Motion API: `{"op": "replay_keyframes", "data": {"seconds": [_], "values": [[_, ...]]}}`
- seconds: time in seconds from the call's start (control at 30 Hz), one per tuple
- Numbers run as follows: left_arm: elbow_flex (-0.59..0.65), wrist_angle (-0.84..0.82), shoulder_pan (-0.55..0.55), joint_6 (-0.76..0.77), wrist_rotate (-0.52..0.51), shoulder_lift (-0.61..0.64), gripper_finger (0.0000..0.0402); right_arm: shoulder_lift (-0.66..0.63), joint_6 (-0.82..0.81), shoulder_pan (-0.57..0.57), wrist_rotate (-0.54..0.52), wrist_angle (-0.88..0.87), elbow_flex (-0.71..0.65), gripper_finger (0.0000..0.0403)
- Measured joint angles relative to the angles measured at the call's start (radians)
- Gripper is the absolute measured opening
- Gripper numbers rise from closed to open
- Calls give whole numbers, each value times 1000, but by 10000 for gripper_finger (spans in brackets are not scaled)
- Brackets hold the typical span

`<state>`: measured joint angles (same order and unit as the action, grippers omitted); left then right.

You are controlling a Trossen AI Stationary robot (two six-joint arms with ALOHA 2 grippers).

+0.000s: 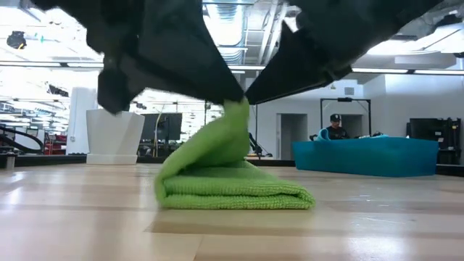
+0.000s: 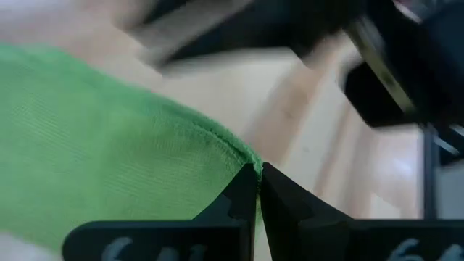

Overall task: Fold microfiber towels
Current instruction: Fold the green microfiber cloth

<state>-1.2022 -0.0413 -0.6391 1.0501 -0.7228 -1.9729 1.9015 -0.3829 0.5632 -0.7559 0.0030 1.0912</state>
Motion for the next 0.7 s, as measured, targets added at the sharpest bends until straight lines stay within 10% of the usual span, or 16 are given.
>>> {"op": "replay_keyframes", "data": {"seconds": [0.7], "values": [[-28, 73, 22, -13, 112, -92, 5, 76, 7, -40, 193, 175, -42, 101]]}}
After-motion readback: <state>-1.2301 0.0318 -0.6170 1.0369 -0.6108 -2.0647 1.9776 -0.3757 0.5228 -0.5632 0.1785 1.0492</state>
